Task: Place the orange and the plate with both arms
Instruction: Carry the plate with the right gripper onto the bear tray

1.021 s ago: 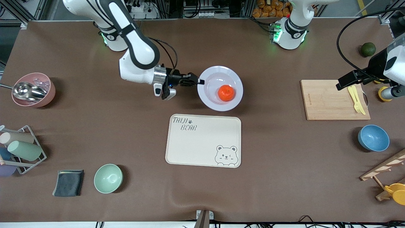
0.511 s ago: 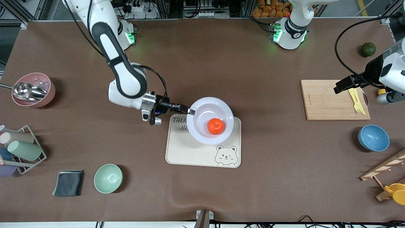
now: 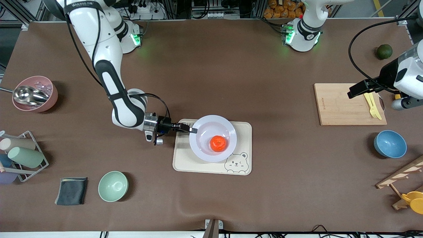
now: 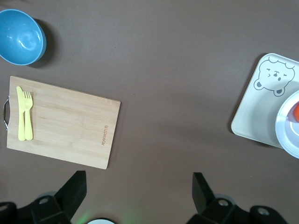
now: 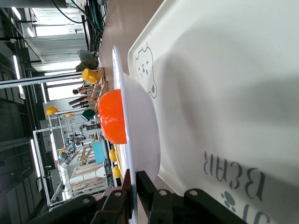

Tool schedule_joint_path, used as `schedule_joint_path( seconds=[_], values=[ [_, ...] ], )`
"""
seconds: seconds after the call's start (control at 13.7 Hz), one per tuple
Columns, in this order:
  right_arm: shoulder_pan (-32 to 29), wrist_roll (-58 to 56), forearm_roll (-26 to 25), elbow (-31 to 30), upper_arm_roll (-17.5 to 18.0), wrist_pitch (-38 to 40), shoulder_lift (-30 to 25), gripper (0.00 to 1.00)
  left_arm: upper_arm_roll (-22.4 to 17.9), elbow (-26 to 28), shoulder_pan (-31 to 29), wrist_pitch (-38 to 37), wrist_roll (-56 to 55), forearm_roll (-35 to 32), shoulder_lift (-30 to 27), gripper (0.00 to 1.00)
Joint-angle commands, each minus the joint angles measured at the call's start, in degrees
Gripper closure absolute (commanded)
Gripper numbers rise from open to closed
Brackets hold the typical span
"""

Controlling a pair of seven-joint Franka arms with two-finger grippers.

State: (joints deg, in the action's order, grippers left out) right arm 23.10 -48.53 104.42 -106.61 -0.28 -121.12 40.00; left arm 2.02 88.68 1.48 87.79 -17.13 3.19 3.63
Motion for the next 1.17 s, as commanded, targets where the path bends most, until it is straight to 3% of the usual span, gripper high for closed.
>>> schedule_joint_path(
  seconds=[0.0,0.58,0.88,0.95,1.02,1.09],
  values=[
    [-0.2,-1.3,1.6,3.3,0.9,0.3,1.7,1.00,0.0,0.2,-0.2,0.5,0.3,0.1,-0.3,0.00],
    [-0.4,-2.3,1.0,10.6,0.9,0.0,8.6,1.00,0.0,0.3,-0.2,0.5,0.3,0.1,-0.2,0.00],
    [-0.7,-2.2,0.8,11.2,0.8,-0.2,9.5,0.98,0.0,0.3,-0.2,0.5,0.3,0.1,-0.2,0.00],
    [-0.7,-1.6,0.4,11.5,0.7,-0.3,9.4,0.53,0.0,0.3,-0.2,0.5,0.3,0.1,-0.1,0.00],
    [-0.7,-1.7,-0.2,11.5,0.7,-0.6,9.4,0.01,0.0,0.3,-0.2,0.5,0.3,0.1,-0.2,0.00],
    [-0.7,-1.8,-0.6,11.4,0.6,-0.9,9.0,0.00,0.0,0.3,-0.2,0.5,0.3,0.1,-0.2,0.00]
  ],
)
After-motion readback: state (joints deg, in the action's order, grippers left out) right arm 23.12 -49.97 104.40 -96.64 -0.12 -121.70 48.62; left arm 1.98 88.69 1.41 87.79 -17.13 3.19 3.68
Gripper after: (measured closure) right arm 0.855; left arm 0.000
